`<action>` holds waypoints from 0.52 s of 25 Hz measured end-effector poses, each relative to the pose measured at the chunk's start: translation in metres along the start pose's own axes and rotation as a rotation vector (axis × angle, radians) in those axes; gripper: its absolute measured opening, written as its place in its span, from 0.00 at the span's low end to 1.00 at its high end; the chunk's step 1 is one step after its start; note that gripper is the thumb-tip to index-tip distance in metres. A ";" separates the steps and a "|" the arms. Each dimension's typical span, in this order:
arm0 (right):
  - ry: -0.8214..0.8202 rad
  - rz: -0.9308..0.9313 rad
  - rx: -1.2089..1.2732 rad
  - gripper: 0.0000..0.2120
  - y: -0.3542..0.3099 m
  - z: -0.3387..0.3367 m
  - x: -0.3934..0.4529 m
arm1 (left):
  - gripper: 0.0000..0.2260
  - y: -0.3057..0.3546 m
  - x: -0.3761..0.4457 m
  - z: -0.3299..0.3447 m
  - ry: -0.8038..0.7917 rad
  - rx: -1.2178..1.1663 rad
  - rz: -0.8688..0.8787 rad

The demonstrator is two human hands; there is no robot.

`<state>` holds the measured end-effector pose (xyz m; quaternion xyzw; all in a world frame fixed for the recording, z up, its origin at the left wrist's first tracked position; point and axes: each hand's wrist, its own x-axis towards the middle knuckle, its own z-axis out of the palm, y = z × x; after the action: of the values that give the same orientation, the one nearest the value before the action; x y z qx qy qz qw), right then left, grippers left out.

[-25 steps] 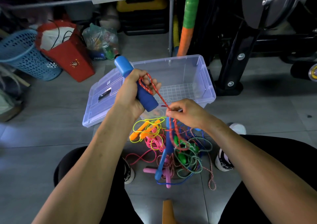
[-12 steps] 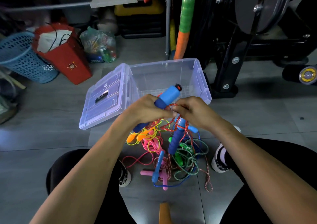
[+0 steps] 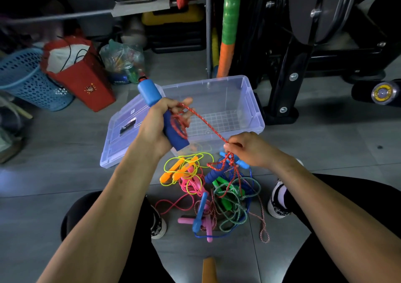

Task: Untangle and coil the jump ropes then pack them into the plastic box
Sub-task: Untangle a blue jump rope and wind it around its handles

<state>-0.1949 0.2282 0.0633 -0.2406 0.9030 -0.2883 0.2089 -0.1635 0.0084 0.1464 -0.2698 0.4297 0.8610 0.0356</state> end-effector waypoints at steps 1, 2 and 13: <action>-0.006 0.006 0.007 0.19 -0.002 0.000 0.000 | 0.08 -0.001 -0.001 0.002 -0.027 -0.060 -0.010; -0.010 0.013 0.000 0.19 -0.001 0.002 0.000 | 0.11 -0.002 -0.004 0.005 -0.035 -0.115 -0.018; 0.083 -0.141 -0.078 0.14 -0.021 -0.012 -0.001 | 0.13 -0.046 0.001 0.008 -0.174 1.383 0.066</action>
<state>-0.1936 0.2194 0.0856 -0.2992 0.9023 -0.2765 0.1411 -0.1546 0.0428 0.1168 -0.1022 0.8829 0.4088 0.2073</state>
